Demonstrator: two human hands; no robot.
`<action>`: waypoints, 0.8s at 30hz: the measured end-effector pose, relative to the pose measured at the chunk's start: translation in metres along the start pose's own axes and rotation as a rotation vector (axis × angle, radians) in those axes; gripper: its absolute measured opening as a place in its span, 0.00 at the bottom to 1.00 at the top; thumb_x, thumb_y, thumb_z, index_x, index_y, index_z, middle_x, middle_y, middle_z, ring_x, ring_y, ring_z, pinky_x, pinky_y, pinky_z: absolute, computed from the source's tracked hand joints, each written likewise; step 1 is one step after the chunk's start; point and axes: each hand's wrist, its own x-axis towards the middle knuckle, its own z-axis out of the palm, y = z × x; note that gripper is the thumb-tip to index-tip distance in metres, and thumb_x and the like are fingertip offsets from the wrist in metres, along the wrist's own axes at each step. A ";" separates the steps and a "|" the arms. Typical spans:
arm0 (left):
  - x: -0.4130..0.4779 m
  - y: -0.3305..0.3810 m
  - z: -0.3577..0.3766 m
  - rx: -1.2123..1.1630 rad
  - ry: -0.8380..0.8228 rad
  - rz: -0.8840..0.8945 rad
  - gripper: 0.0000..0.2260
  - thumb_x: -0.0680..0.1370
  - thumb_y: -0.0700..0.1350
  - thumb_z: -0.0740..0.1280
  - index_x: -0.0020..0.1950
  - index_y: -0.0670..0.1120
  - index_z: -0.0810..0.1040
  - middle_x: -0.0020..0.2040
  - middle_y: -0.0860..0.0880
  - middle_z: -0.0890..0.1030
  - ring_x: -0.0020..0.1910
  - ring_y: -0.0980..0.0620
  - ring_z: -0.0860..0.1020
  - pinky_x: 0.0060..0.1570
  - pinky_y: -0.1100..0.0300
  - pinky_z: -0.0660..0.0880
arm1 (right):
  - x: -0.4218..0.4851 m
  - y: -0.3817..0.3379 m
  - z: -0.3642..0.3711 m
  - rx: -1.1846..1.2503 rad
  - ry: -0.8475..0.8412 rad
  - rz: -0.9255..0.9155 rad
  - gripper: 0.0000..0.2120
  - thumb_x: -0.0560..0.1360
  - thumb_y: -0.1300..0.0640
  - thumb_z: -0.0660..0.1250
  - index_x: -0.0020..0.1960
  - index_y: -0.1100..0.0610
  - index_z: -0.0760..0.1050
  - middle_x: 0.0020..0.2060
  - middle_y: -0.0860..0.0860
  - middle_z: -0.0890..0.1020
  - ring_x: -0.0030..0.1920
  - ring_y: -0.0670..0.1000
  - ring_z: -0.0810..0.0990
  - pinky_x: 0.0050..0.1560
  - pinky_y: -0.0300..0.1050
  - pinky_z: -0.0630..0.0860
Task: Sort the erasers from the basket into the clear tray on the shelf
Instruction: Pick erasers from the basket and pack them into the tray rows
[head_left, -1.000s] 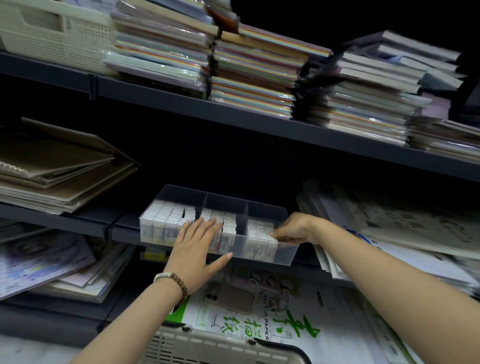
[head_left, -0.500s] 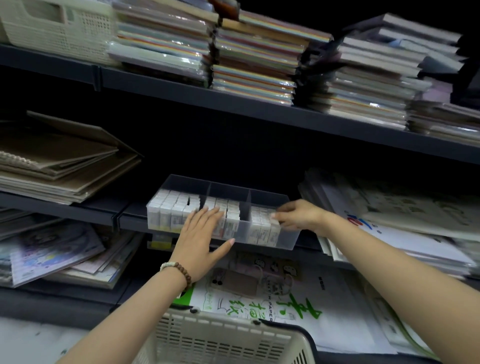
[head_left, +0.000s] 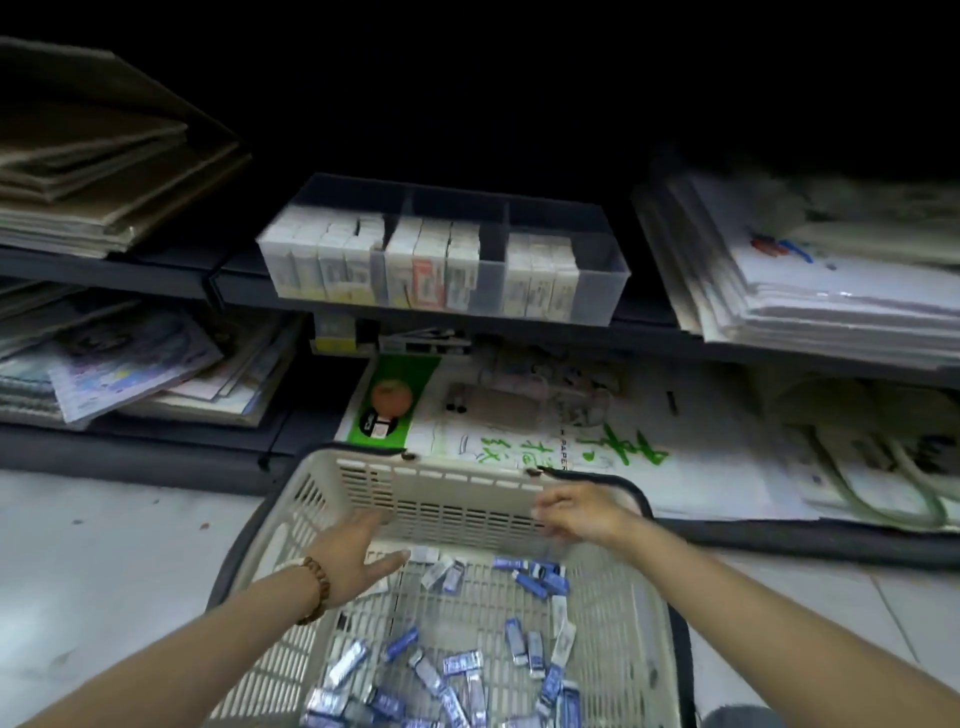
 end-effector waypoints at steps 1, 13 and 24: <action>0.002 -0.008 0.016 -0.025 -0.043 -0.042 0.28 0.78 0.60 0.57 0.74 0.50 0.58 0.74 0.50 0.63 0.71 0.51 0.63 0.68 0.58 0.63 | 0.009 0.020 0.010 0.029 -0.003 0.057 0.13 0.76 0.61 0.66 0.60 0.63 0.76 0.47 0.54 0.81 0.43 0.49 0.81 0.41 0.36 0.78; 0.046 -0.074 0.116 -0.317 -0.095 -0.299 0.11 0.81 0.44 0.57 0.57 0.40 0.74 0.57 0.39 0.76 0.57 0.41 0.75 0.55 0.52 0.73 | 0.093 0.088 0.125 -0.439 -0.125 -0.135 0.22 0.77 0.56 0.65 0.69 0.55 0.68 0.69 0.51 0.68 0.67 0.52 0.69 0.64 0.39 0.65; 0.066 -0.084 0.151 -0.273 0.085 -0.420 0.09 0.73 0.49 0.69 0.48 0.47 0.73 0.48 0.46 0.77 0.47 0.45 0.77 0.49 0.52 0.77 | 0.145 0.095 0.166 -0.440 0.110 -0.134 0.16 0.72 0.55 0.72 0.59 0.50 0.77 0.58 0.51 0.76 0.61 0.52 0.72 0.55 0.41 0.69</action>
